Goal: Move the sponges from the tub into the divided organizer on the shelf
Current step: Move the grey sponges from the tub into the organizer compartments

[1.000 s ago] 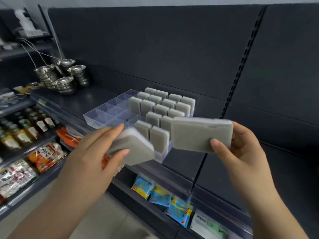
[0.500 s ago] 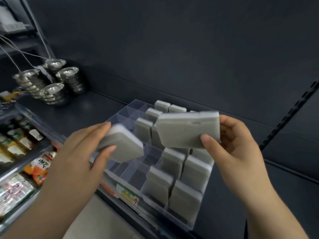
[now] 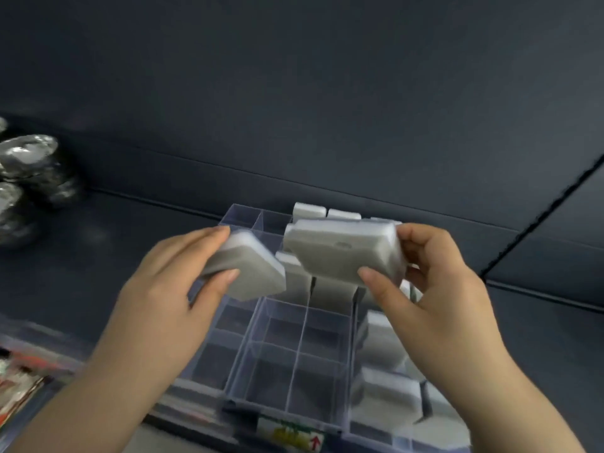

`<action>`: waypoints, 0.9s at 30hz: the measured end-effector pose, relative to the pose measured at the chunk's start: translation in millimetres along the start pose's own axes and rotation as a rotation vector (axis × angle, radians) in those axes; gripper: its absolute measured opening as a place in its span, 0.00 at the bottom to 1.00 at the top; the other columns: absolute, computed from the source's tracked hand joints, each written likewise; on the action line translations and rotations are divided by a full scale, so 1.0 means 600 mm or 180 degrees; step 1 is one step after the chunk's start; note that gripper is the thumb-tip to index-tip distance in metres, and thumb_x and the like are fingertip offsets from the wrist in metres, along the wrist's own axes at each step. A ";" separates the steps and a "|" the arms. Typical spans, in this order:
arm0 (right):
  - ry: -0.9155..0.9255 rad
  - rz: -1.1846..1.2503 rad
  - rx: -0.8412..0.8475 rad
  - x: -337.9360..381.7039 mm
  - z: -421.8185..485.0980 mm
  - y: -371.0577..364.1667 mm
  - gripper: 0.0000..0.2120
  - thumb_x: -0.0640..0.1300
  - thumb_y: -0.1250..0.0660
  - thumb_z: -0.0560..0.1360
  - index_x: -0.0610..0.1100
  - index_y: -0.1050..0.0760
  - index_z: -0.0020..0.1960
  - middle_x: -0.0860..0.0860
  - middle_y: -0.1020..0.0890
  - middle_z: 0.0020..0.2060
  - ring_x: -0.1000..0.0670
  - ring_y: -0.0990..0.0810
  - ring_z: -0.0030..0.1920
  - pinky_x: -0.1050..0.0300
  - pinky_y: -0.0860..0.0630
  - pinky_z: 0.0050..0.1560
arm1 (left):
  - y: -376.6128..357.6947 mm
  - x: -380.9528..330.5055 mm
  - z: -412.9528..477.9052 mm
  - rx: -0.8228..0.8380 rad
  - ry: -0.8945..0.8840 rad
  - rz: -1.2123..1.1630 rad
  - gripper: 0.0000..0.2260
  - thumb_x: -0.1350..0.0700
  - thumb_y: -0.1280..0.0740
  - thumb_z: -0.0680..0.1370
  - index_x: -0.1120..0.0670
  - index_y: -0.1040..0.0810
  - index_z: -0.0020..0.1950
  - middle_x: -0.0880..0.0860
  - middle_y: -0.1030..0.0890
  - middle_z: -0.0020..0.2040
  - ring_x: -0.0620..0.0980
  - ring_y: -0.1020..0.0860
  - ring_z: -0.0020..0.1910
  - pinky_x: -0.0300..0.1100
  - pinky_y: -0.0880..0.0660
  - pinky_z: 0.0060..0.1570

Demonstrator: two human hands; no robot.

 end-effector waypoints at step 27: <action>-0.0724 -0.2496 0.1117 -0.032 -0.014 -0.127 0.19 0.45 0.36 0.75 0.52 0.33 0.65 0.51 0.26 0.58 0.44 0.26 0.55 0.51 0.25 0.52 | -0.016 0.069 0.008 0.0576 -0.0570 -0.0781 0.21 0.54 0.35 0.71 0.59 0.25 0.63 0.45 0.28 0.56 0.46 0.30 0.56 0.47 0.25 0.47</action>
Point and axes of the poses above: each hand's wrist, its own z-axis towards the middle knuckle, its own y-axis out of the back of the hand, x = y × z, the point moved 7 cm from there along z, towards the middle knuckle
